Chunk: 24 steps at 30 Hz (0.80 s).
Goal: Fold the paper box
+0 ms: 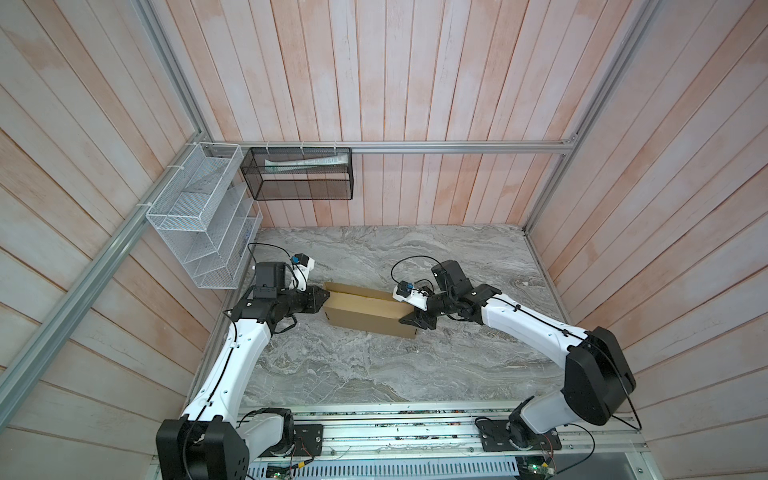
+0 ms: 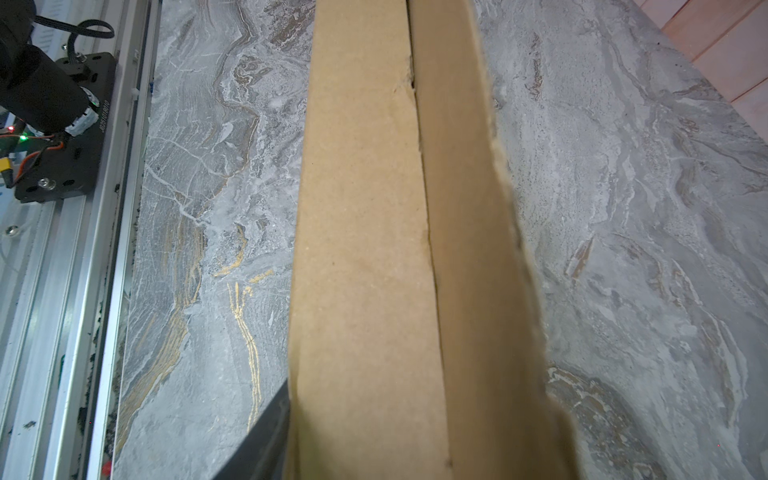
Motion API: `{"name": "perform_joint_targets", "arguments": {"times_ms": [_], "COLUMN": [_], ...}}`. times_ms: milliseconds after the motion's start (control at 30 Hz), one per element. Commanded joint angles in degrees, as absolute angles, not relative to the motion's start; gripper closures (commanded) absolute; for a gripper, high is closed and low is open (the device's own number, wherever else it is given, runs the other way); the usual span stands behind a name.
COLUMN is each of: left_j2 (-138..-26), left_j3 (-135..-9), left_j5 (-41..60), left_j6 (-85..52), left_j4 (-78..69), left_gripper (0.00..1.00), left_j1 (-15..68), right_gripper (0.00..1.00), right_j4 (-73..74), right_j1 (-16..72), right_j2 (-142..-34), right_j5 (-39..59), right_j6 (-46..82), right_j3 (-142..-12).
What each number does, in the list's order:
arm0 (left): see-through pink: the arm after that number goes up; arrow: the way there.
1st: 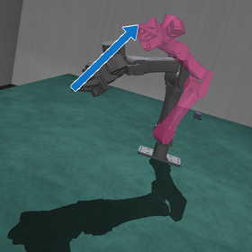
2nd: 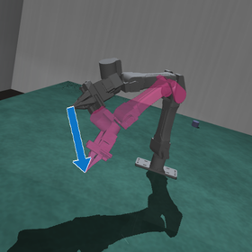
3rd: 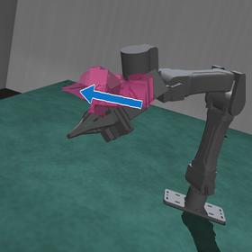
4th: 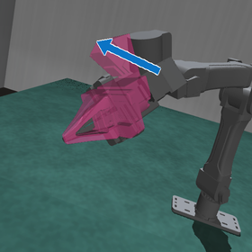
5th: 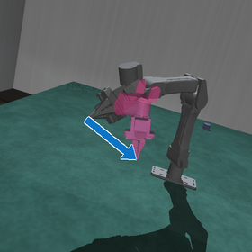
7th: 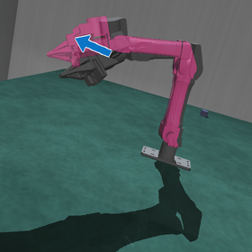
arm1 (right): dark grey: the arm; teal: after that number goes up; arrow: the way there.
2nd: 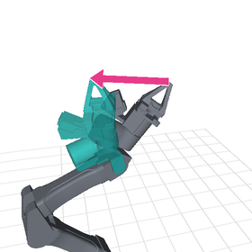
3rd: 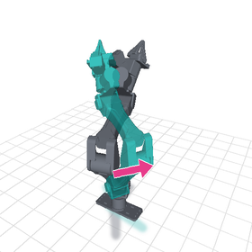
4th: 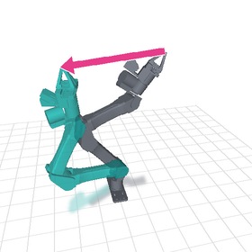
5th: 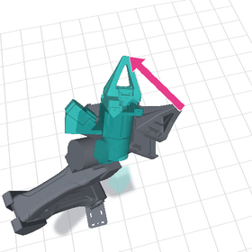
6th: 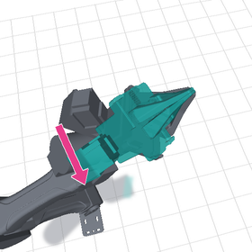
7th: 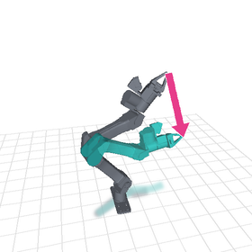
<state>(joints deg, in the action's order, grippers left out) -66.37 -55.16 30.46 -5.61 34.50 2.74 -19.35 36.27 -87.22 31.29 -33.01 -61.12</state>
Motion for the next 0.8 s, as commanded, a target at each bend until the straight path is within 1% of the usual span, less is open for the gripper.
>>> {"name": "perform_joint_targets", "arguments": {"times_ms": [0, 367, 567, 767], "left_j2": [-64.68, -64.45, -63.72, -62.49], "left_j3": [-54.15, -51.32, -49.36, -47.67], "left_j5": [28.13, 23.47, 19.31, 17.58], "left_j6": [-6.14, -6.15, -6.42, -7.18], "left_j4": [32.1, 29.81, 28.18, 26.39], "left_gripper": [0.8, 0.92, 0.96, 0.99], "left_j1": [3.33, 4.69, 5.46, 5.76], "right_gripper": [0.64, 0.66, 0.66, 0.67], "right_j4": [-23.62, -24.35, -24.52, -24.52], "right_j1": [36.13, 36.37, 36.31, 36.46], "right_j2": [-90.07, -90.68, -90.66, -90.38], "right_j5": [28.76, 28.67, 28.56, 28.5], "right_j6": [-33.49, -33.41, -33.4, -33.16], "right_j3": [-60.25, -61.17, -61.45, -61.5]}}
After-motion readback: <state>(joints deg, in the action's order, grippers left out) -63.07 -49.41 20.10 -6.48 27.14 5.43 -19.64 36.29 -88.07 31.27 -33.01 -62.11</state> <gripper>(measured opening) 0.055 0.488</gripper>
